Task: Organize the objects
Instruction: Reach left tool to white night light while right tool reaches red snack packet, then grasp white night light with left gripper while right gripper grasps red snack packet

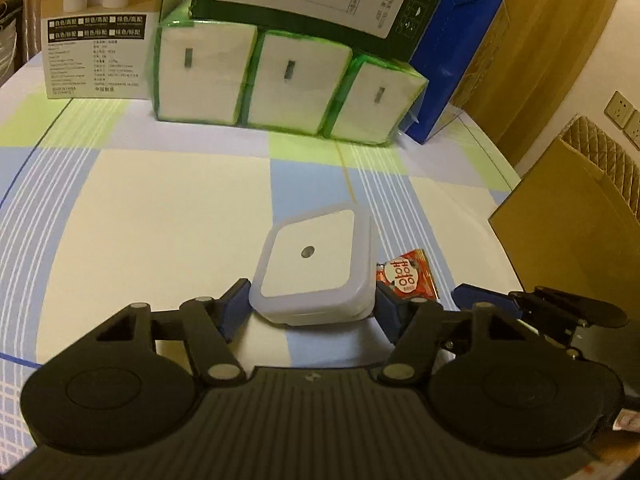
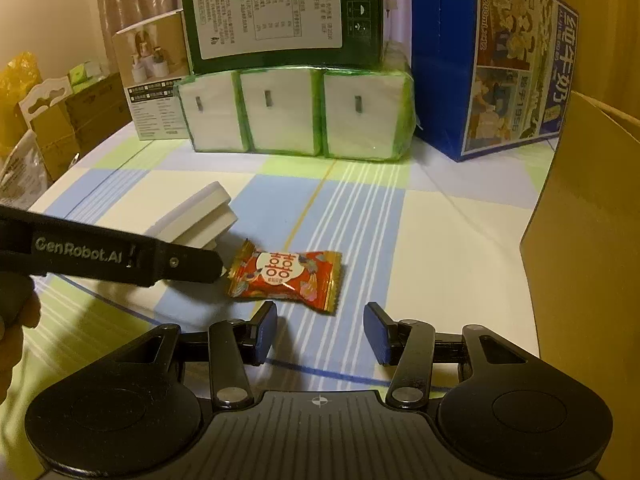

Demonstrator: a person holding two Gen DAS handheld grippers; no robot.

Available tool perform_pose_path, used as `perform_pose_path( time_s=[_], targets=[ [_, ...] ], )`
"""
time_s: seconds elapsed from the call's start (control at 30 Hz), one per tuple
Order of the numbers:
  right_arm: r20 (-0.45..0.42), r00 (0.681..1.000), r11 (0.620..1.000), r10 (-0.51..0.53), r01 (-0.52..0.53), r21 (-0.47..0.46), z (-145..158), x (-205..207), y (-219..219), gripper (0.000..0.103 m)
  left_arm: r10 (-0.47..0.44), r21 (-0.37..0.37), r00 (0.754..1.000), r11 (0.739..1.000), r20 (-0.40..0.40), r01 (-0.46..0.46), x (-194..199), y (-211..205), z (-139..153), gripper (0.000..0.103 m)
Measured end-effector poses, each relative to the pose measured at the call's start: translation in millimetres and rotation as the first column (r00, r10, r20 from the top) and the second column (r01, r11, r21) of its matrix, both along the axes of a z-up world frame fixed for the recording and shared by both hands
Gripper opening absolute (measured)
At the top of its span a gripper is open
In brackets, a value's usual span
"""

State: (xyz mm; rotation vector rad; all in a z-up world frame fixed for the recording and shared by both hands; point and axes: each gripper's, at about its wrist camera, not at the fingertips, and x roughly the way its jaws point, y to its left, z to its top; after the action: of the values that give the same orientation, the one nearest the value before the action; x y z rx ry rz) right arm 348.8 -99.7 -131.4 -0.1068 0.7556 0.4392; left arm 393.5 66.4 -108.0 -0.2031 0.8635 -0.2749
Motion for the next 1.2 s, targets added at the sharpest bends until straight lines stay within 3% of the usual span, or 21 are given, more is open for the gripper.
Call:
perform_pose_path(
  time_s=[0.27,0.43,0.5,0.73,1.0,1.2],
  targets=[
    [0.034,0.999,0.999,-0.003,0.004,-0.035,-3,6,5,0.045,0.03,0.137,0.999,0.99,0.021,-0.033,-12,16,12,0.06],
    [0.06,0.995,0.994,-0.082,0.086,-0.063,-3,18,1,0.045,0.058,0.13,0.997,0.989,0.041,-0.063,-17,25,18,0.06],
    [0.059,0.994,0.995,-0.089,0.092,-0.043,-5,23,0,0.045,0.063,0.133,0.997,0.989,0.046,-0.068,-17,24,18,0.051],
    [0.061,0.994,0.995,-0.093,0.091,0.038,0,16,-2,0.045,0.04,0.158,0.998,0.986,0.051,-0.048,-18,22,12,0.051],
    [0.049,0.996,0.991,-0.079,0.073,0.112,8,8,8,0.045,0.0,0.111,0.998,0.994,0.06,-0.007,-29,33,15,0.072],
    [0.016,0.999,0.992,-0.032,0.03,0.122,-3,15,22,0.045,0.016,0.096,0.998,0.995,0.065,-0.023,-32,39,17,0.076]
  ],
)
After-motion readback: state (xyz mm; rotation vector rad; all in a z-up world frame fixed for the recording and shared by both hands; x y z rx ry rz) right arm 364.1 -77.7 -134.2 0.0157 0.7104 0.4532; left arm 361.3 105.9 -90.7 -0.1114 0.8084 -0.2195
